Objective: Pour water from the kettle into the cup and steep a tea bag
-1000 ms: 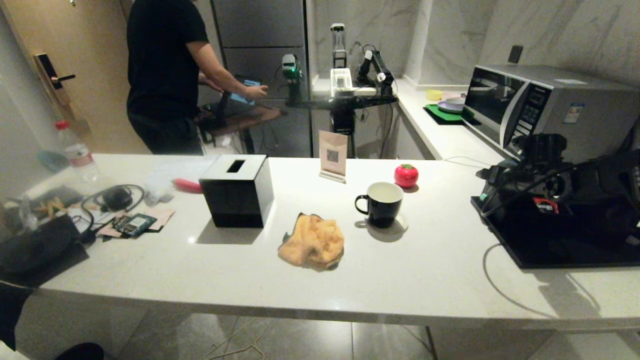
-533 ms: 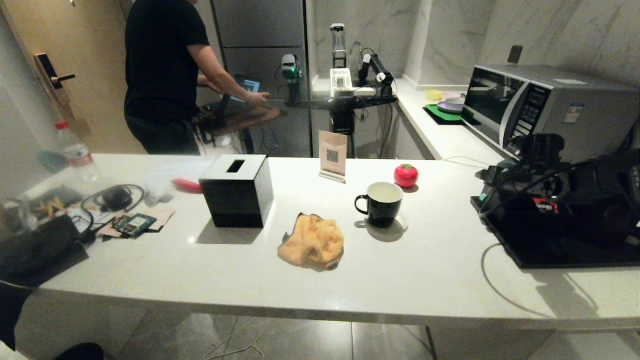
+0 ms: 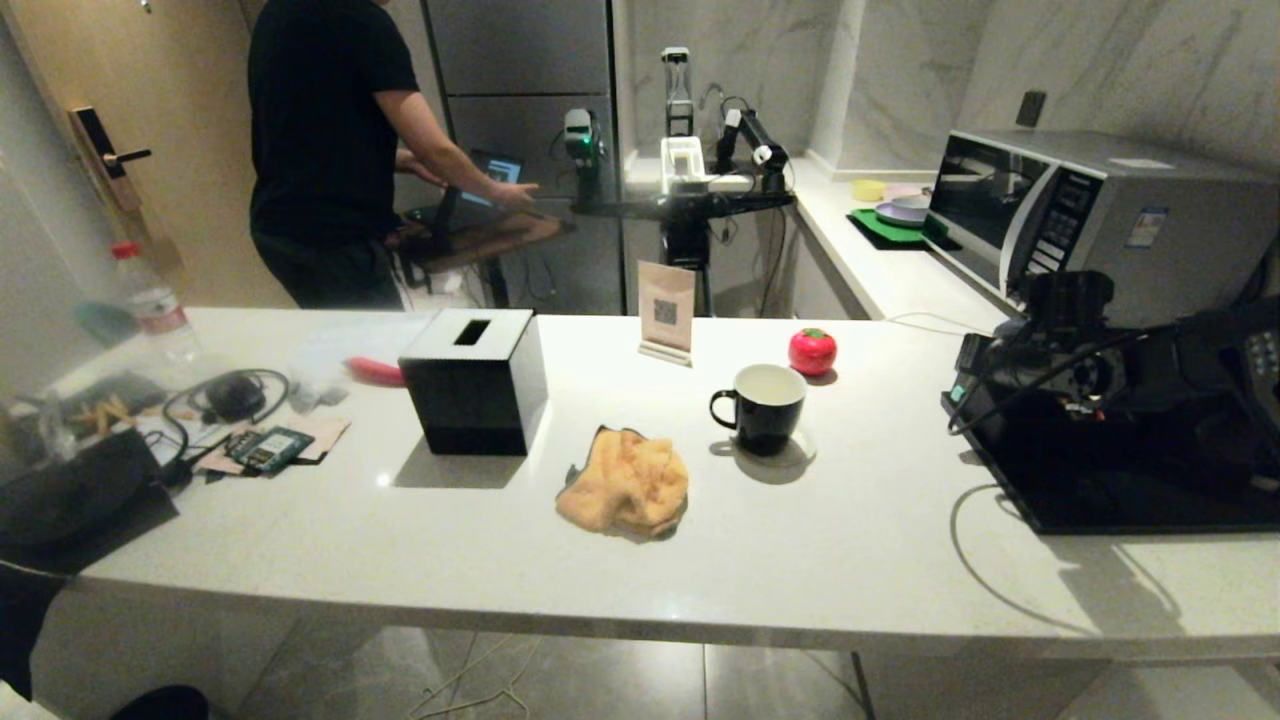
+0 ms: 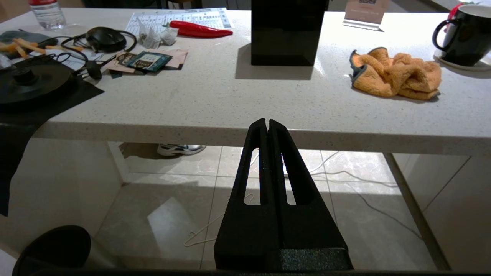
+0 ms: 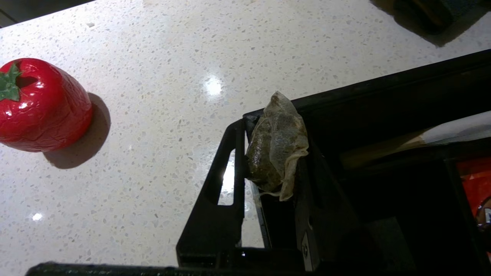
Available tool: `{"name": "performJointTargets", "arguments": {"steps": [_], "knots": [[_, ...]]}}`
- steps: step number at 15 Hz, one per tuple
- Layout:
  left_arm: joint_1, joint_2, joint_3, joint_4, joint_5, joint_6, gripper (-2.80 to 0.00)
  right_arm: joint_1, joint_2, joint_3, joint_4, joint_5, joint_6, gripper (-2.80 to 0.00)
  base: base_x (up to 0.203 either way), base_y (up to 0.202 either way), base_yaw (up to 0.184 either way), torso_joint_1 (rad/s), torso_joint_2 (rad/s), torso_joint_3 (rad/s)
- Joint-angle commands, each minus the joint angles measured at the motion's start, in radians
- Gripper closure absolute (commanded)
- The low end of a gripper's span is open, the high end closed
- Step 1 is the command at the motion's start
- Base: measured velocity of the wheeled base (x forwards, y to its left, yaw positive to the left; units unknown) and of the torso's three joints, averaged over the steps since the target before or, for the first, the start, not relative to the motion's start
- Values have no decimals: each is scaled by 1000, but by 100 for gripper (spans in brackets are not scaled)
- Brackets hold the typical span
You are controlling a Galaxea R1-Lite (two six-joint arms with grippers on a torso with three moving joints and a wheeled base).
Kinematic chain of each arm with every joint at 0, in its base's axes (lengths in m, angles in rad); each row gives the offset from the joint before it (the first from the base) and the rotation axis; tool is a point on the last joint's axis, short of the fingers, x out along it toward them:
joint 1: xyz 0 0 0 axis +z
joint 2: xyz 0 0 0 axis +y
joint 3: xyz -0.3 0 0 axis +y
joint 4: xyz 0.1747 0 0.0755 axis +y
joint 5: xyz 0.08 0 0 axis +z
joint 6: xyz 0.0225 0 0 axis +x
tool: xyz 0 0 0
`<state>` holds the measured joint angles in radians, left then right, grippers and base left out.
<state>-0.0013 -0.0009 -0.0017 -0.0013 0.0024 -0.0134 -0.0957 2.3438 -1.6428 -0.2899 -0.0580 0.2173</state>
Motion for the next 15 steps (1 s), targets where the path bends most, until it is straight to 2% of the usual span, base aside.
{"name": "performJointTargets", "arguments": {"steps": [1,10,15], "knots": [[0,1,0,0,1,0,0,1,2,-2,-5,0,1,0,0,0,0,0,0,0],[0,1,0,0,1,0,0,-2,-17,-8,-5,-34,-4,0,0,0,0,0,0,0],[0,1,0,0,1,0,0,-2,-29,-4,-39,-81,-11,0,0,0,0,0,0,0]]}}
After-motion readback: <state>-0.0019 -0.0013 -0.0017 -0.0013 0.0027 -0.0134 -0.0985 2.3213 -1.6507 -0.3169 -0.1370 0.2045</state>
